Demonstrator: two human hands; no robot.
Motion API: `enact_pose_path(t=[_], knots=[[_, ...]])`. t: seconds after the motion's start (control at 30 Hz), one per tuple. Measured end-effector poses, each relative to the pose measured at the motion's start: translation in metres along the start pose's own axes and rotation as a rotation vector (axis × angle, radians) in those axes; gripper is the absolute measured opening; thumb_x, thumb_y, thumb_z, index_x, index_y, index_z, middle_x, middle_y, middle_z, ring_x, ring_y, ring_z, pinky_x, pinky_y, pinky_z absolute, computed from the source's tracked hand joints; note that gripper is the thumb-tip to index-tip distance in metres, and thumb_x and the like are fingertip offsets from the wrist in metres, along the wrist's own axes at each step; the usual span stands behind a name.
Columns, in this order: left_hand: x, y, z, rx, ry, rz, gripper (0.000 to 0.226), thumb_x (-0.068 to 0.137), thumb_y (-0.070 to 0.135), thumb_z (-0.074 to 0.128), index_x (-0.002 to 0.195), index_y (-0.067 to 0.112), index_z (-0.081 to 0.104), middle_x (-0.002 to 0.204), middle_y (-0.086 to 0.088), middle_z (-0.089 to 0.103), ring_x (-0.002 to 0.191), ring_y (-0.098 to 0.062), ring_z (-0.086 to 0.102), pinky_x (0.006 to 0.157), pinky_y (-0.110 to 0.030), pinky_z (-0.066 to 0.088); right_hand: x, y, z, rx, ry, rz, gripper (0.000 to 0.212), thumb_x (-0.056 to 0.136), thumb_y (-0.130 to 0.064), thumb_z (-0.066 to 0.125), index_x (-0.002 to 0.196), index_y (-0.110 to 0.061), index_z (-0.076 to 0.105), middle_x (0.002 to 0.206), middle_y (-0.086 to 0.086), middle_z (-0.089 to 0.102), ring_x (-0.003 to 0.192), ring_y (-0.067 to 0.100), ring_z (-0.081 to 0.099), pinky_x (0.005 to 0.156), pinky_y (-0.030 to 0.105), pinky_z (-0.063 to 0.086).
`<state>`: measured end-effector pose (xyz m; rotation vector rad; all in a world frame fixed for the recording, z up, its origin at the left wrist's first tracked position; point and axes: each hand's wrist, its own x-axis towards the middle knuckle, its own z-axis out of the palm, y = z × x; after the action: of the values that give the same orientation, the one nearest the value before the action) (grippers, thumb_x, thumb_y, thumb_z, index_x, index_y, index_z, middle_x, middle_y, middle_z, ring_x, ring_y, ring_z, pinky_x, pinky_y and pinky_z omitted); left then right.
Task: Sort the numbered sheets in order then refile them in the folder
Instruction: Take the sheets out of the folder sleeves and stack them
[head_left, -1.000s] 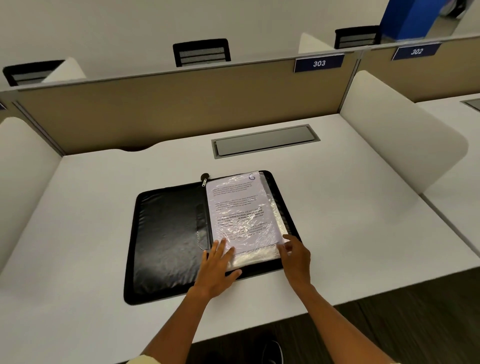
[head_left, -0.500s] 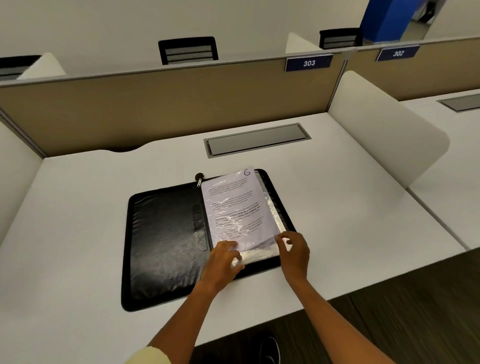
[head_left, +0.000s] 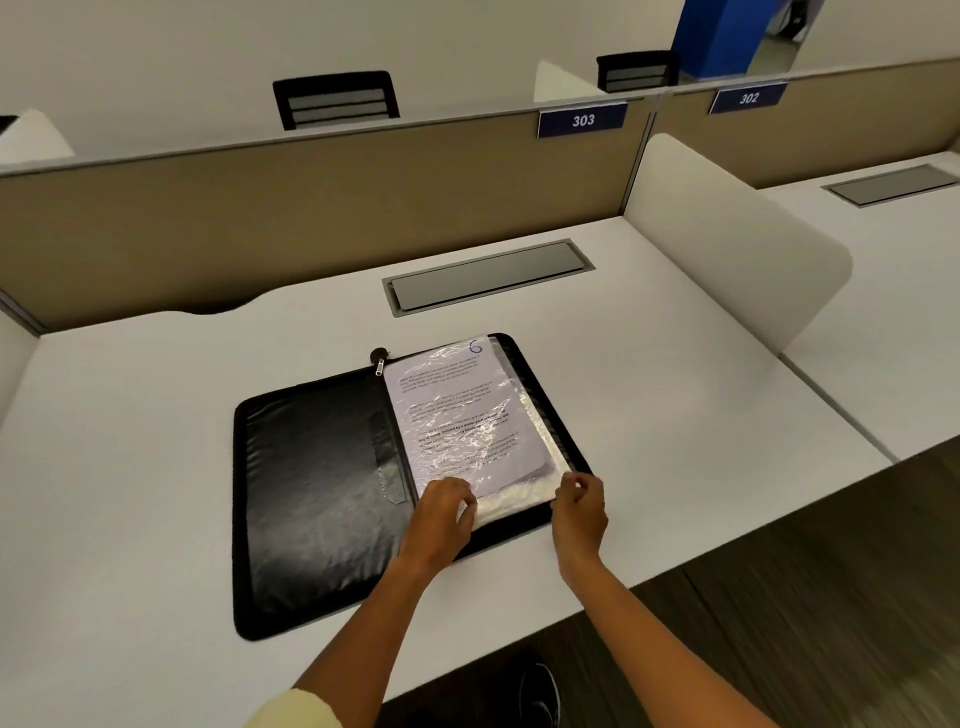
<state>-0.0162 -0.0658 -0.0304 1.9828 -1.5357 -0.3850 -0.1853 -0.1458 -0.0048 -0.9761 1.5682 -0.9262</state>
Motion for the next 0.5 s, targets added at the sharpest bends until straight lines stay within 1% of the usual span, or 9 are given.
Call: enact_pose_path(t=[0.07, 0.13, 0.17, 0.23, 0.3, 0.37, 0.43, 0.5], knots=[[0.001, 0.000, 0.000, -0.006, -0.004, 0.002, 0.004, 0.090, 0.011, 0.063, 0.090, 0.012, 0.067, 0.104, -0.001, 0.066, 0.101, -0.018, 0.054, 0.086, -0.022, 0.038, -0.013, 0.003, 0.002, 0.075, -0.019, 0.106, 0.013, 0.100, -0.016, 0.052, 0.112, -0.014, 0.058, 0.094, 0.010, 0.068, 0.083, 0.023, 0.066, 0.072, 0.032, 0.053], [0.001, 0.000, 0.001, -0.007, -0.011, 0.008, 0.004, 0.090, 0.012, 0.062, 0.090, 0.014, 0.065, 0.101, 0.000, 0.065, 0.098, -0.017, 0.052, 0.084, -0.022, 0.038, -0.026, 0.004, 0.009, 0.187, -0.098, 0.226, 0.013, 0.096, -0.004, 0.057, 0.106, -0.008, 0.063, 0.089, 0.012, 0.072, 0.077, 0.022, 0.070, 0.072, 0.031, 0.057], [0.001, 0.000, 0.001, -0.010, -0.013, 0.011, 0.003, 0.090, 0.013, 0.062, 0.089, 0.016, 0.064, 0.098, 0.001, 0.064, 0.096, -0.016, 0.052, 0.082, -0.022, 0.038, -0.032, 0.004, 0.014, 0.251, -0.150, 0.283, 0.013, 0.093, 0.000, 0.059, 0.105, -0.004, 0.065, 0.090, 0.015, 0.073, 0.078, 0.024, 0.072, 0.073, 0.030, 0.059], [0.000, -0.001, 0.002, -0.032, -0.011, 0.008, 0.003, 0.090, 0.013, 0.063, 0.089, 0.017, 0.062, 0.096, 0.002, 0.063, 0.094, -0.014, 0.051, 0.081, -0.023, 0.040, -0.043, 0.002, 0.022, 0.357, -0.253, 0.357, 0.015, 0.092, 0.005, 0.063, 0.106, 0.002, 0.065, 0.096, 0.019, 0.074, 0.085, 0.027, 0.074, 0.075, 0.029, 0.060], [-0.001, -0.002, 0.002, -0.048, -0.016, 0.000, 0.003, 0.090, 0.014, 0.064, 0.090, 0.016, 0.063, 0.097, 0.002, 0.063, 0.095, -0.013, 0.051, 0.082, -0.023, 0.040, -0.048, 0.001, 0.030, 0.395, -0.309, 0.384, 0.017, 0.092, 0.005, 0.063, 0.109, 0.001, 0.064, 0.102, 0.018, 0.073, 0.092, 0.027, 0.073, 0.075, 0.026, 0.060], [-0.001, -0.003, 0.001, -0.053, -0.018, -0.005, 0.003, 0.090, 0.014, 0.064, 0.091, 0.016, 0.063, 0.098, 0.002, 0.063, 0.096, -0.012, 0.051, 0.083, -0.019, 0.039, -0.049, 0.000, 0.037, 0.403, -0.306, 0.402, 0.023, 0.093, 0.005, 0.062, 0.115, -0.001, 0.062, 0.104, 0.015, 0.071, 0.096, 0.026, 0.072, 0.077, 0.025, 0.059], [-0.001, -0.002, -0.001, -0.062, -0.013, -0.018, 0.003, 0.090, 0.014, 0.065, 0.091, 0.016, 0.063, 0.099, 0.002, 0.063, 0.096, -0.012, 0.051, 0.083, -0.012, 0.035, -0.046, 0.000, 0.042, 0.410, -0.283, 0.426, 0.028, 0.093, 0.007, 0.061, 0.120, 0.001, 0.061, 0.104, 0.014, 0.069, 0.099, 0.027, 0.070, 0.082, 0.028, 0.058], [-0.001, -0.002, -0.004, -0.066, -0.009, -0.028, 0.002, 0.090, 0.014, 0.065, 0.092, 0.015, 0.064, 0.100, 0.001, 0.063, 0.098, -0.013, 0.051, 0.084, -0.010, 0.034, -0.042, 0.001, 0.047, 0.407, -0.251, 0.445, 0.032, 0.092, 0.009, 0.061, 0.123, 0.004, 0.060, 0.107, 0.016, 0.067, 0.101, 0.029, 0.070, 0.086, 0.032, 0.057]])
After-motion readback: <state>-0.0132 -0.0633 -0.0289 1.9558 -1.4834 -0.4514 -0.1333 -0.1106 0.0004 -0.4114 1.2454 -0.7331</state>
